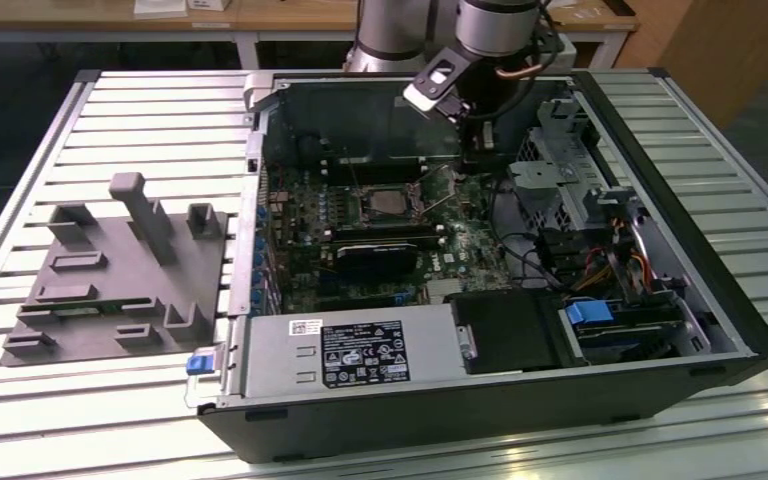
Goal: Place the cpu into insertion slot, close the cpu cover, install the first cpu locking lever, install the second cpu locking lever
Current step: 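Close the cpu cover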
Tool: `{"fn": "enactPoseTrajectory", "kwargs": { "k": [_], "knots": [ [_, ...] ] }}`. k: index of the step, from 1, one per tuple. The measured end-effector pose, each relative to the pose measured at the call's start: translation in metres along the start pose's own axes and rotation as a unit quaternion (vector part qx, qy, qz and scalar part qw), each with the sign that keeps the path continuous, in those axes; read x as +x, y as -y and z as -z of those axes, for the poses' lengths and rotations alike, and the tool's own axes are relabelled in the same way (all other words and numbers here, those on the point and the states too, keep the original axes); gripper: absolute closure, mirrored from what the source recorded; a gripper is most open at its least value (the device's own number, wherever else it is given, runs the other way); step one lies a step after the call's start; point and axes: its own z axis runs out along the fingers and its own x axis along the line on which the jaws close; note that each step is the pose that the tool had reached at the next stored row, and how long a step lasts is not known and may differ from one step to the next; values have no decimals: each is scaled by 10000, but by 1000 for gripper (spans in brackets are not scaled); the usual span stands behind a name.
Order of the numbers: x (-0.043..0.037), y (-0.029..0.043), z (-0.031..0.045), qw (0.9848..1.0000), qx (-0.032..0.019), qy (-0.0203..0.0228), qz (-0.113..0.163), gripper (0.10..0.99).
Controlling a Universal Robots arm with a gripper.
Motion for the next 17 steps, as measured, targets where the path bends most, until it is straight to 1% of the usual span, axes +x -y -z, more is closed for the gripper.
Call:
{"fn": "enactPoseTrajectory", "kwargs": {
  "k": [7, 13, 17],
  "knots": [
    [2, -45, -56, 10000, 0, 1, 0, 984],
    [3, -52, -133, 10000, 0, 0, -1, 984],
    [3, -52, -138, 10000, 0, 2, 0, 984]
  ]
}}
